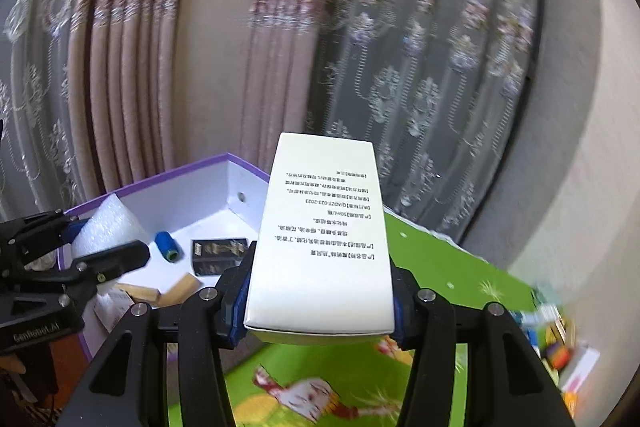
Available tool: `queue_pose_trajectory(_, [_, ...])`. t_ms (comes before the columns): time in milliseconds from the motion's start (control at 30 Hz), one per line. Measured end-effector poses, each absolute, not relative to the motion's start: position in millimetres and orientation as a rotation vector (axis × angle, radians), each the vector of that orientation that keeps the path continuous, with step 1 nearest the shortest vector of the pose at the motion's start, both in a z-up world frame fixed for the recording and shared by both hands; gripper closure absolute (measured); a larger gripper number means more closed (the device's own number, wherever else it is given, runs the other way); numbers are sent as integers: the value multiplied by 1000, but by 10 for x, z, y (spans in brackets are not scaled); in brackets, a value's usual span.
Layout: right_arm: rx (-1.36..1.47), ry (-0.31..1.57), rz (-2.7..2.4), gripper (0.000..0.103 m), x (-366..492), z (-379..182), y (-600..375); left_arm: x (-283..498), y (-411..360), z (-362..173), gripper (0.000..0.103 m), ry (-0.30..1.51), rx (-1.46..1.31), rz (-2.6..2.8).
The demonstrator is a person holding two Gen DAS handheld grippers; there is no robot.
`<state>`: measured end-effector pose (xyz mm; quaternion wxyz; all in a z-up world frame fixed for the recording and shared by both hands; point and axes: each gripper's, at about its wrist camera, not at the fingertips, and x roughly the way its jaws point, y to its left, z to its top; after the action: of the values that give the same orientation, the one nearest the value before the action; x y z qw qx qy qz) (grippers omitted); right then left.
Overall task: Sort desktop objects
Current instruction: 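Carry the foam sponge and cream box into the purple box and release both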
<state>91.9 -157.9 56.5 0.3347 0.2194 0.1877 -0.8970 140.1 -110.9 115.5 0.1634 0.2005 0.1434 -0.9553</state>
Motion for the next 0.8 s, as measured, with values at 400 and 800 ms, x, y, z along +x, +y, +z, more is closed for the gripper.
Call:
queue_pose_trajectory(400, [528, 560, -2269, 51, 832, 555, -2268, 1557, -1457, 961, 57, 505, 567, -2641])
queue_pose_trajectory(800, [557, 504, -2275, 38, 681, 519, -2481, 1591, -1556, 852, 5, 539, 578, -2553])
